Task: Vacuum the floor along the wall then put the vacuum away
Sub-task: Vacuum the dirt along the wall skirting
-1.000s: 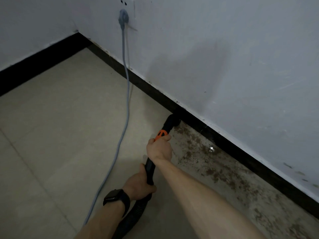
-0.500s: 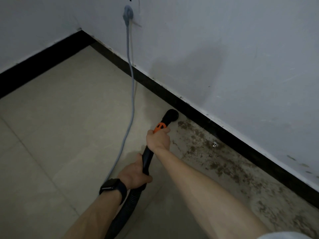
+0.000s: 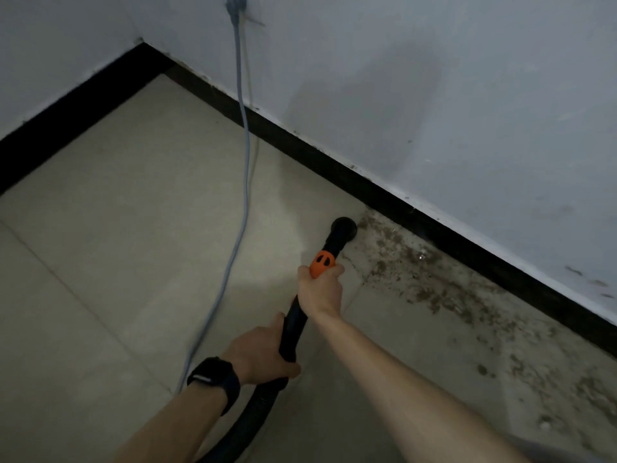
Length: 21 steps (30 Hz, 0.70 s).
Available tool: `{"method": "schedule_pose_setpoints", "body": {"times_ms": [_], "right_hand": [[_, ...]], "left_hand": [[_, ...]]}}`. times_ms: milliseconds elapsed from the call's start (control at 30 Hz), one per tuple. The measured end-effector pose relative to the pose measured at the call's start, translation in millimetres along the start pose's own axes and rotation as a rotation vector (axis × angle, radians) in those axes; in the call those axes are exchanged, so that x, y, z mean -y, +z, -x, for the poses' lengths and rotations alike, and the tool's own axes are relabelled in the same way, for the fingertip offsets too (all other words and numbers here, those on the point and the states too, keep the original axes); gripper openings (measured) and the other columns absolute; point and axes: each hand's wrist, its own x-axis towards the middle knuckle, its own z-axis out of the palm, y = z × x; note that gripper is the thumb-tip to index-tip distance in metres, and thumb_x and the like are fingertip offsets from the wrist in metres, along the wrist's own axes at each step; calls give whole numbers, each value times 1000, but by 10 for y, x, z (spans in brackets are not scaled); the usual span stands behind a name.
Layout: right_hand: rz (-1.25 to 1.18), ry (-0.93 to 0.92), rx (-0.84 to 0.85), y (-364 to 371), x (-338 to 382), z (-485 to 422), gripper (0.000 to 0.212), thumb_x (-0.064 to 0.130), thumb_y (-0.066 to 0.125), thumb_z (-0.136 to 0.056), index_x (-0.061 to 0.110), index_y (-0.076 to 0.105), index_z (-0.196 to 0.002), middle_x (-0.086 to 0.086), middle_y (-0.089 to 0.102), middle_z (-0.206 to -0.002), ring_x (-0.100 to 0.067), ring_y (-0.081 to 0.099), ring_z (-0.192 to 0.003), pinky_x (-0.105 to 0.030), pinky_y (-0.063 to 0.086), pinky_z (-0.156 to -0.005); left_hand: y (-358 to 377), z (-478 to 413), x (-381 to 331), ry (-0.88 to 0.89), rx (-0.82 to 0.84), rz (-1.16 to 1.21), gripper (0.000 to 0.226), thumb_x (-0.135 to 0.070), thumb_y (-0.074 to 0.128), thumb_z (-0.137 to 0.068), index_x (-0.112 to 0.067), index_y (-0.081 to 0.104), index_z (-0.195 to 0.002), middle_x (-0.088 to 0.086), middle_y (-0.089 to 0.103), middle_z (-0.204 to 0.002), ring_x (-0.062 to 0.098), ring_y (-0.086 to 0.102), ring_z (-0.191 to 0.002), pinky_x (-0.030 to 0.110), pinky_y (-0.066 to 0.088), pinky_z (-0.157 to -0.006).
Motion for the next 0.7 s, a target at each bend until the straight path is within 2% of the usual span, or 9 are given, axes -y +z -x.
{"method": "schedule_pose_setpoints", "body": {"times_ms": [133, 200, 300, 367, 467, 533, 600, 667, 700], "right_hand": [[-86, 37, 9, -80, -247, 111, 42, 40, 55, -96, 20, 33, -125, -9, 66, -87, -30, 71, -63, -46, 62, -59], [-148, 57, -2, -202, -303, 137, 35, 35, 57, -96, 17, 37, -119, -11, 66, -86, -28, 71, -56, -39, 60, -53], [-256, 96, -36, -413, -373, 171, 25, 26, 60, -96, 15, 43, -111, -12, 64, -79, -25, 66, -48, -36, 57, -50], [-312, 117, -47, -522, -441, 224, 23, 23, 63, -95, 15, 45, -107, -14, 63, -76, -27, 63, -49, -41, 59, -52], [-362, 145, -34, -619, -588, 353, 22, 19, 63, -95, 12, 47, -108, -17, 61, -77, -30, 62, -56, -36, 56, -50], [-385, 137, -25, -642, -689, 448, 22, 18, 63, -95, 10, 47, -108, -17, 60, -76, -31, 61, -58, -35, 55, -51], [-422, 149, -52, -631, -829, 530, 19, 17, 62, -95, 10, 48, -105, -17, 58, -74, -31, 60, -58, -39, 57, -53], [-468, 154, -87, -599, -920, 612, 16, 15, 62, -93, 11, 49, -101, -17, 56, -72, -32, 58, -59, -44, 57, -56], [-493, 152, -94, -580, -930, 632, 15, 13, 61, -92, 11, 48, -99, -17, 55, -70, -32, 58, -58, -44, 57, -56]], "left_hand": [[-70, -40, -137, 14, 275, -42, 71, -53, 78, -77, -22, 44, -132, -3, 61, -120, 18, 61, -104, 30, 51, -89], [-200, -134, -288, 7, 387, -112, 70, -49, 78, -80, -19, 49, -137, -1, 59, -130, 19, 58, -116, 32, 48, -99], [-390, -325, -449, -63, 556, -112, 46, -35, 74, -85, -18, 62, -126, -4, 62, -117, 18, 59, -119, 36, 47, -99], [-439, -463, -450, -102, 512, -29, 35, -26, 66, -89, -20, 65, -123, -4, 65, -117, 18, 62, -118, 37, 48, -95], [-472, -637, -453, -87, 156, 184, 26, -26, 58, -95, -15, 62, -118, 6, 65, -121, 25, 64, -111, 35, 48, -82], [-486, -689, -506, -75, -2, 392, 24, -27, 52, -98, -14, 58, -118, 7, 65, -120, 25, 64, -106, 37, 50, -84], [-507, -663, -572, -44, 66, 378, 19, -23, 49, -100, -13, 56, -114, 5, 63, -114, 24, 62, -100, 37, 48, -86], [-517, -539, -583, 13, 272, 88, 17, -17, 52, -96, -11, 59, -110, 6, 61, -110, 23, 59, -101, 37, 48, -91], [-526, -447, -573, 31, 364, -78, 25, -16, 54, -93, -11, 63, -116, 5, 62, -114, 23, 60, -108, 40, 49, -97]]}}
